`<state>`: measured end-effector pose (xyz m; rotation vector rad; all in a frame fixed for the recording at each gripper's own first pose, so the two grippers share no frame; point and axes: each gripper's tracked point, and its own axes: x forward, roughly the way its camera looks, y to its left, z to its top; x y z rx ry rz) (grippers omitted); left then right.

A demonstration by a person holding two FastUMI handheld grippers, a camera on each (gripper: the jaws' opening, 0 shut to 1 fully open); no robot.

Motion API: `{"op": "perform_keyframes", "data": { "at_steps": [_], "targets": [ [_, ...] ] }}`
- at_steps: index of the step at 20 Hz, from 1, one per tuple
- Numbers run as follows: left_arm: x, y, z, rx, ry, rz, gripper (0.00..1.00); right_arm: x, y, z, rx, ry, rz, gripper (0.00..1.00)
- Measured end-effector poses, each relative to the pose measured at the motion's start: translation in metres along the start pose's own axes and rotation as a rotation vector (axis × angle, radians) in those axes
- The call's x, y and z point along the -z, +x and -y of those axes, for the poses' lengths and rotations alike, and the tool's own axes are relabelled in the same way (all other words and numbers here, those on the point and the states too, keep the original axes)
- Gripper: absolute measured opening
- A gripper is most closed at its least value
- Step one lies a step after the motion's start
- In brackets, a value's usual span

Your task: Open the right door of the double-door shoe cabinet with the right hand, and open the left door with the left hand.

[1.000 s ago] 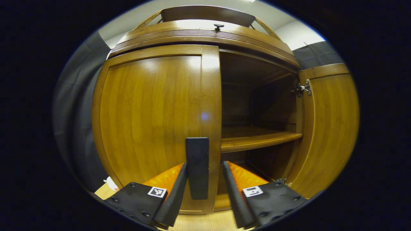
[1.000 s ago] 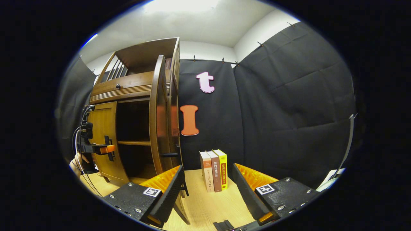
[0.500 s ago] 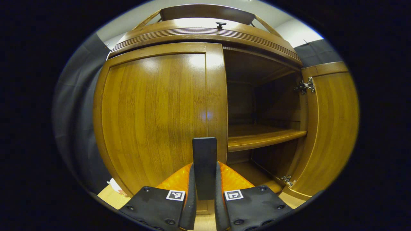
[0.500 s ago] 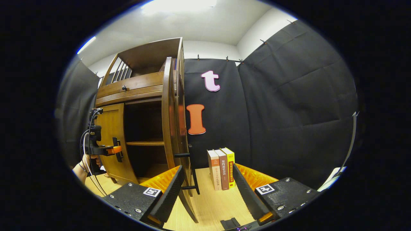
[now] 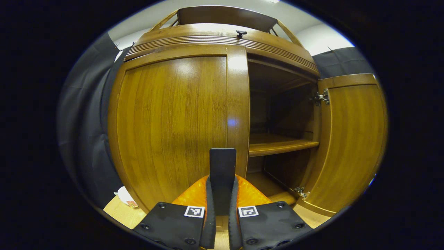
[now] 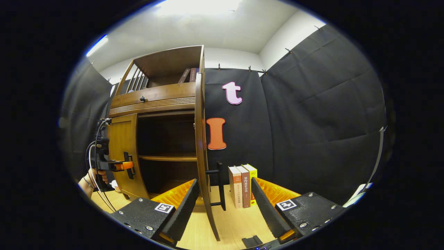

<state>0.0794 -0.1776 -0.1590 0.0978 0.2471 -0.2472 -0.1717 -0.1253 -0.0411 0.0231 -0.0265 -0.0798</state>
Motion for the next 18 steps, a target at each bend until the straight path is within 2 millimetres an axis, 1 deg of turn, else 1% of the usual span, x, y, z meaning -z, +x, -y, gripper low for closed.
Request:
{"op": "perform_keyframes", "data": {
  "at_steps": [3,8,12,14,16,18],
  "targets": [
    [0.0,-0.023,-0.002,0.052,-0.013,-0.004,0.2,-0.002,-0.002,-0.013,-0.016,-0.01,0.001,0.92],
    [0.002,-0.066,-0.013,0.089,-0.023,-0.009,0.19,-0.008,-0.007,-0.04,-0.046,-0.013,0.003,0.92],
    [0.0,-0.1,-0.03,0.095,-0.01,-0.005,0.22,-0.015,-0.013,-0.062,-0.072,-0.014,0.012,0.92],
    [-0.001,-0.116,-0.042,0.089,-0.008,0.0,0.22,-0.017,-0.017,-0.074,-0.092,-0.011,0.017,0.92],
    [0.0,-0.128,-0.051,0.078,-0.01,0.0,0.21,-0.018,-0.021,-0.084,-0.109,-0.007,0.02,0.92],
    [-0.002,-0.139,-0.06,0.062,-0.002,0.004,0.21,-0.017,-0.022,-0.094,-0.127,-0.004,0.021,0.92]
  ]
}}
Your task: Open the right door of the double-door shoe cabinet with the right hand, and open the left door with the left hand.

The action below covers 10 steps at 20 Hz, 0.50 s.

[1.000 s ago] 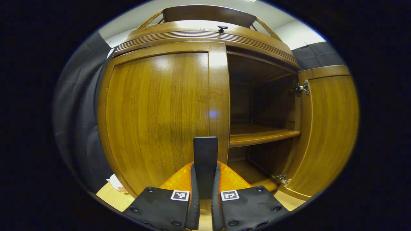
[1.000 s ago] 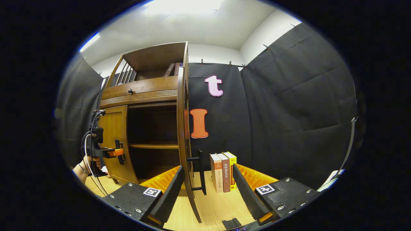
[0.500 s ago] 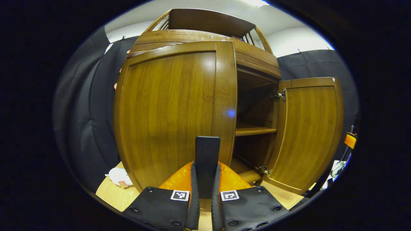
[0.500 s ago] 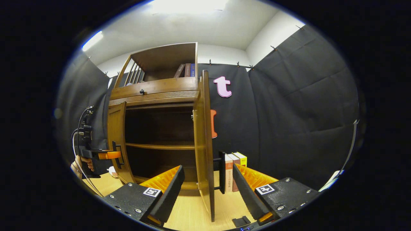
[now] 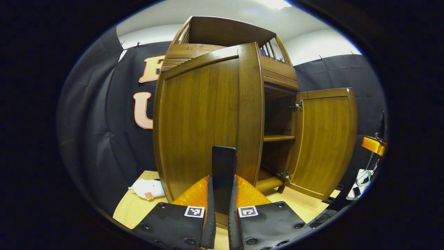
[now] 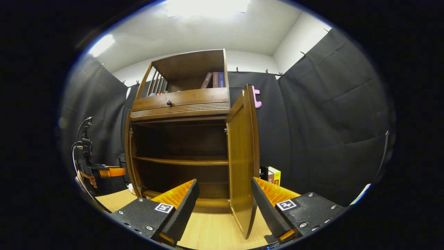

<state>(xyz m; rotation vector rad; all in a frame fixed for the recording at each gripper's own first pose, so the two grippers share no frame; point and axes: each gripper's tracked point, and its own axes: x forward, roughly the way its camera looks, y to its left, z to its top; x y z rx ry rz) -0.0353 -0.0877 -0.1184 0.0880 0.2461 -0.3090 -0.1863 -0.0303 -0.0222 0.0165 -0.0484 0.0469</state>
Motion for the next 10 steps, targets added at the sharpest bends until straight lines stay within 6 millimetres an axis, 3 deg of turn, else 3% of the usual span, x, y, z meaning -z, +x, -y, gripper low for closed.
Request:
{"op": "perform_keyframes", "data": {
  "at_steps": [2,5,10],
  "targets": [
    [-0.001,-0.013,-0.011,-0.018,0.006,0.007,0.23,-0.001,0.003,-0.005,-0.007,-0.009,-0.003,0.92],
    [-0.006,-0.037,-0.031,-0.054,0.035,0.012,0.17,-0.002,0.002,-0.012,-0.018,-0.019,0.004,0.92],
    [-0.005,-0.046,-0.042,-0.084,0.065,0.0,0.11,0.0,0.004,-0.019,-0.031,-0.01,0.002,0.92]
  ]
}}
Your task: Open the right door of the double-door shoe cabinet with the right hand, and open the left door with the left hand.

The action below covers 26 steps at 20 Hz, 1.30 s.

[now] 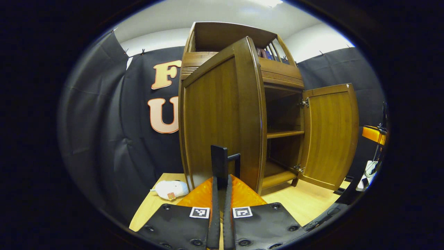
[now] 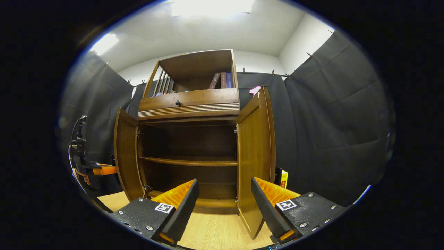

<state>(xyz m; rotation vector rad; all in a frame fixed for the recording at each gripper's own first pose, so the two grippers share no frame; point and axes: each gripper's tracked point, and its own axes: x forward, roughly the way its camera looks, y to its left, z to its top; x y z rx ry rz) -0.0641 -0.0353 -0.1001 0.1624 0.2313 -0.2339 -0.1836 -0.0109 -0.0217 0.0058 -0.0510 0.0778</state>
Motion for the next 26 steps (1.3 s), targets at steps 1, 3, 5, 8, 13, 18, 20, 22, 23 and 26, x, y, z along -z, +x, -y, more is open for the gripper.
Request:
{"op": "perform_keyframes", "data": {
  "at_steps": [1,3,5,8,13,18,20,22,23,26],
  "targets": [
    [-0.001,-0.002,-0.004,-0.004,-0.004,0.0,0.1,-0.001,0.001,-0.001,-0.001,0.0,0.001,0.92],
    [0.0,-0.006,-0.01,-0.007,-0.028,0.005,0.1,-0.002,0.001,0.0,0.0,-0.002,0.003,0.92],
    [0.001,-0.01,-0.016,-0.011,-0.032,0.007,0.1,-0.003,0.002,0.001,0.003,-0.003,0.003,0.92],
    [0.003,-0.017,-0.027,-0.018,-0.024,0.005,0.1,-0.004,0.002,0.002,0.008,-0.008,0.002,0.92],
    [0.001,-0.022,-0.04,0.0,-0.049,0.013,0.1,-0.004,0.004,0.007,0.024,-0.009,0.0,0.92],
    [0.002,-0.028,-0.054,-0.009,-0.04,0.013,0.1,0.005,0.012,0.002,0.017,-0.004,-0.02,0.92],
    [0.001,-0.03,-0.058,-0.006,-0.042,0.013,0.1,0.008,0.016,-0.001,0.016,-0.007,-0.027,0.92],
    [0.001,-0.031,-0.064,-0.007,-0.05,0.019,0.1,0.013,0.022,-0.005,0.008,-0.008,-0.037,0.92],
    [0.001,-0.032,-0.069,-0.016,-0.052,0.023,0.1,0.015,0.026,-0.007,0.004,-0.007,-0.042,0.92],
    [0.002,-0.036,-0.087,-0.044,-0.062,0.027,0.09,0.02,0.035,-0.013,-0.008,-0.007,-0.056,0.92]
  ]
}}
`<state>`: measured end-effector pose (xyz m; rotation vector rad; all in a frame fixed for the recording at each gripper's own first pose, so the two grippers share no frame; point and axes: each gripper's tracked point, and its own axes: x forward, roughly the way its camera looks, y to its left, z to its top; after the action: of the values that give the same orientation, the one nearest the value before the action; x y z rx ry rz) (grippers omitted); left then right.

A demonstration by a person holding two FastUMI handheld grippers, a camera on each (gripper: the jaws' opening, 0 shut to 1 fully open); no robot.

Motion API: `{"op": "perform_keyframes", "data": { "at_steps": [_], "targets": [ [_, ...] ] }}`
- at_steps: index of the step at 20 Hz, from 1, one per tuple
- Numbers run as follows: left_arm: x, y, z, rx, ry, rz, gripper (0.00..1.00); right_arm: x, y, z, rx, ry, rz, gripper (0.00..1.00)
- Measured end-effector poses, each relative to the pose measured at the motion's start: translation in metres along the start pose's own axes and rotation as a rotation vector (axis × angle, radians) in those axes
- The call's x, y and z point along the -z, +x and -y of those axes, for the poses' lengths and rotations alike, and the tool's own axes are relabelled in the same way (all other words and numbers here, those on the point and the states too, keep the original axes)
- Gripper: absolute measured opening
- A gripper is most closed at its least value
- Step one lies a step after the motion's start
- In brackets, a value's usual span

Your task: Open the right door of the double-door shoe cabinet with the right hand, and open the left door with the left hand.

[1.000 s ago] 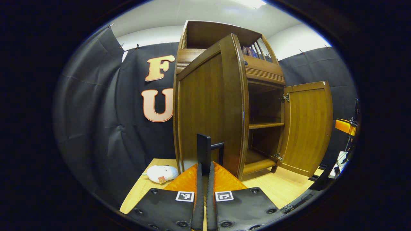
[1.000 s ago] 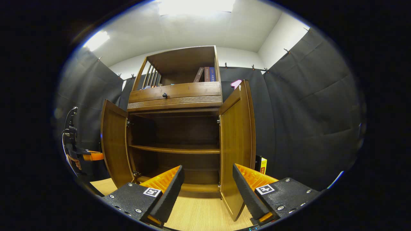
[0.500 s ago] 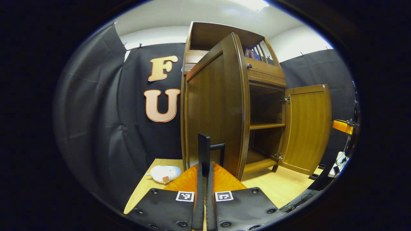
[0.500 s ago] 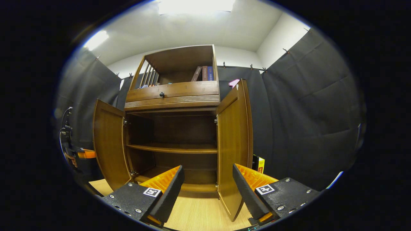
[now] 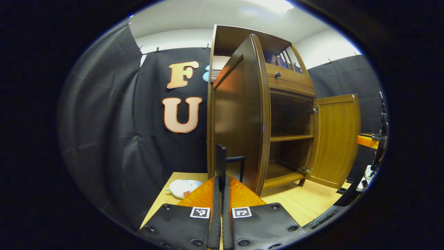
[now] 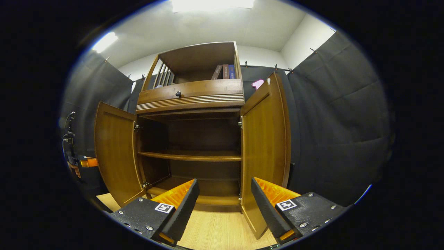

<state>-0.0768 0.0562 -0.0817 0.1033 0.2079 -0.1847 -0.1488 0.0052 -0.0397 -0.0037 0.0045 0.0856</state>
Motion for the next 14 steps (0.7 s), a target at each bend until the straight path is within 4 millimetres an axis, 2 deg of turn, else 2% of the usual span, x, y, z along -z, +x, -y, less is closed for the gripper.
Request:
{"op": "perform_keyframes", "data": {
  "at_steps": [11,14],
  "targets": [
    [0.001,-0.001,-0.051,-0.062,-0.025,0.004,0.09,0.001,0.031,-0.026,-0.018,0.004,-0.021,0.92],
    [0.001,-0.005,-0.053,-0.058,-0.068,-0.003,0.08,0.001,0.038,-0.03,-0.021,0.005,-0.035,0.92]
  ]
}}
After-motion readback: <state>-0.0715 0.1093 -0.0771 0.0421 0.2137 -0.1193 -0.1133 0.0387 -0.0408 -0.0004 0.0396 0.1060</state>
